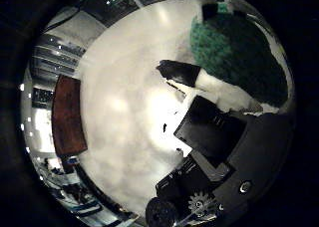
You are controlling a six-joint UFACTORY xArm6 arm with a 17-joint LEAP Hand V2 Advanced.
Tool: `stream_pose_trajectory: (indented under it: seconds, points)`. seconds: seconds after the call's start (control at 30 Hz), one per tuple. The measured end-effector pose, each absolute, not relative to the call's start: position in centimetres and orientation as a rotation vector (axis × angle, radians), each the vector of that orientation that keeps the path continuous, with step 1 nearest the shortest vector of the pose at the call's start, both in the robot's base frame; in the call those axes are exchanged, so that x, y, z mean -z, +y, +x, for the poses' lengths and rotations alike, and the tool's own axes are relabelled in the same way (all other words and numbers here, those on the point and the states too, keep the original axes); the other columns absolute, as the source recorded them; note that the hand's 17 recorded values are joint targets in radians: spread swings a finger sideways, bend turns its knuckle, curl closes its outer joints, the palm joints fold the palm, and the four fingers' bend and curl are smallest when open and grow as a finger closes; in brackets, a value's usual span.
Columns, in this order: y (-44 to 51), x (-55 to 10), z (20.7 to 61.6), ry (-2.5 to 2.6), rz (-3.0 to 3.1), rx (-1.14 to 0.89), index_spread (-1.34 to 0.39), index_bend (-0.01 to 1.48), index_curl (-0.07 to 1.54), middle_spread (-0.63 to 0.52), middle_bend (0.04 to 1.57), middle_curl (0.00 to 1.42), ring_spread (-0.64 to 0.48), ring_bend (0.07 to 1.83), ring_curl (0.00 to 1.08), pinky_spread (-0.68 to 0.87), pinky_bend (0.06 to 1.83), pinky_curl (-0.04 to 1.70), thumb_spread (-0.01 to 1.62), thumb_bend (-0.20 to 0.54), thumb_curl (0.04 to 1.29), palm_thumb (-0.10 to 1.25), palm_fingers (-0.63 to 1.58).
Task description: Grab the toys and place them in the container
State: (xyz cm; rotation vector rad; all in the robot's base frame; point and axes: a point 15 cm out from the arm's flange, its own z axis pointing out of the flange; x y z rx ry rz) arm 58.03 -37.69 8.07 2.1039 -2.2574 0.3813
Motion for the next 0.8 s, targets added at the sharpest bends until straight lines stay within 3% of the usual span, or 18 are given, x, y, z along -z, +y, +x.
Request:
stream_pose_trajectory:
  seconds: [0.2,0.3,0.47,0.8]
  points:
    - [-38.7,-9.0,55.4,-2.242,2.061,-0.289,-0.24,1.0,0.64,-0.13,1.12,0.57,-0.19,1.27,0.5,-0.33,1.18,0.47,0.96,-0.024,0.36,0.73,1.38]
    - [-39.0,-9.3,53.4,-2.25,2.028,-0.206,-0.22,1.06,0.65,-0.12,1.18,0.59,-0.18,1.32,0.52,-0.29,1.24,0.52,0.96,-0.02,0.37,0.75,1.33]
    - [-40.0,-13.3,50.1,-2.273,1.962,-0.125,-0.21,1.12,0.64,-0.1,1.23,0.59,-0.17,1.37,0.53,-0.24,1.28,0.59,0.97,-0.026,0.37,0.77,1.28]
    - [-37.1,-27.2,47.7,-2.342,1.945,-0.25,-0.19,1.16,0.63,-0.1,1.27,0.58,-0.17,1.4,0.53,-0.21,1.26,0.67,0.98,-0.024,0.38,0.77,1.26]
